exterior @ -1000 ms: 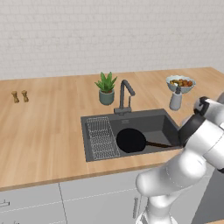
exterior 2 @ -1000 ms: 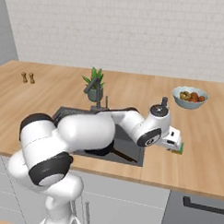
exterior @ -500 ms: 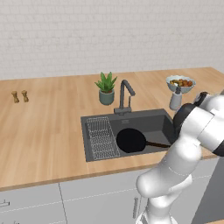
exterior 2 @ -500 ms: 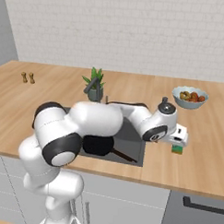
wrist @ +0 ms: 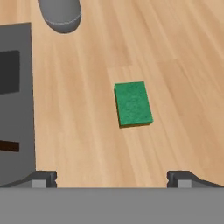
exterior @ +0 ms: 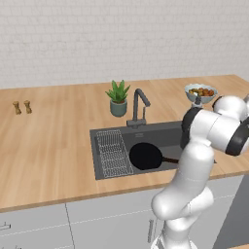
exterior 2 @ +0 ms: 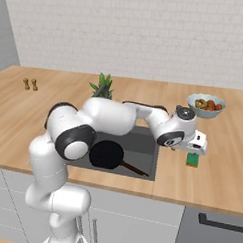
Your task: Pick the pan and sponge and place them into the sink. Then turn on the water.
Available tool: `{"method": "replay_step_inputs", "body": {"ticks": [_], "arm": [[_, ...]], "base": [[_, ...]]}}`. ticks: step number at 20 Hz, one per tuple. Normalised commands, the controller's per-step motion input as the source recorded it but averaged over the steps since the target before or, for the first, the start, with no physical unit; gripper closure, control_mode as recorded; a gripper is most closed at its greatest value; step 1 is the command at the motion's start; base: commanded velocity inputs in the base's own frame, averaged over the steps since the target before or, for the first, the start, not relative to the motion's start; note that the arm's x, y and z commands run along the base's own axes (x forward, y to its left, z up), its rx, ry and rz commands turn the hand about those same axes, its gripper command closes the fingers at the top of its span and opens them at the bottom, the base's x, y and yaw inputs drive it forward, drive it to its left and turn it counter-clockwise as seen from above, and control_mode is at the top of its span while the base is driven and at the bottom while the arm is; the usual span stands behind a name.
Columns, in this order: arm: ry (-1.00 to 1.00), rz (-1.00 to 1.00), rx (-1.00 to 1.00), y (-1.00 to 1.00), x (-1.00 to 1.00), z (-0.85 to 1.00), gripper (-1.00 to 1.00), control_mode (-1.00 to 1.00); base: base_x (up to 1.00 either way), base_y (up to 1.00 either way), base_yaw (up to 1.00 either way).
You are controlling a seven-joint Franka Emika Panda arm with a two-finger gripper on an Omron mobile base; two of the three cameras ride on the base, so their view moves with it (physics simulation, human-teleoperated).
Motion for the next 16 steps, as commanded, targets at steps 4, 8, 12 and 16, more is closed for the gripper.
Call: {"method": "replay_step_inputs", "body": {"ticks": [4, 8, 12, 16], "arm": [[0.0, 0.0, 0.0, -0.02, 0.3, -0.13, -1.0, -1.0], [0.0, 0.0, 0.0, -0.09, 0.27, -0.18, -1.0, -1.0], [0.0, 0.02, 0.0, -0.23, 0.23, -0.27, -1.0, -1.0], [0.0, 0.02, 0.0, -0.2, 0.24, -0.28, -1.0, -1.0]], "base": [[0.0, 0.0, 0.0], [0.0, 0.0, 0.0], [0.0, 0.0, 0.0], [0.0, 0.0, 0.0]]}}
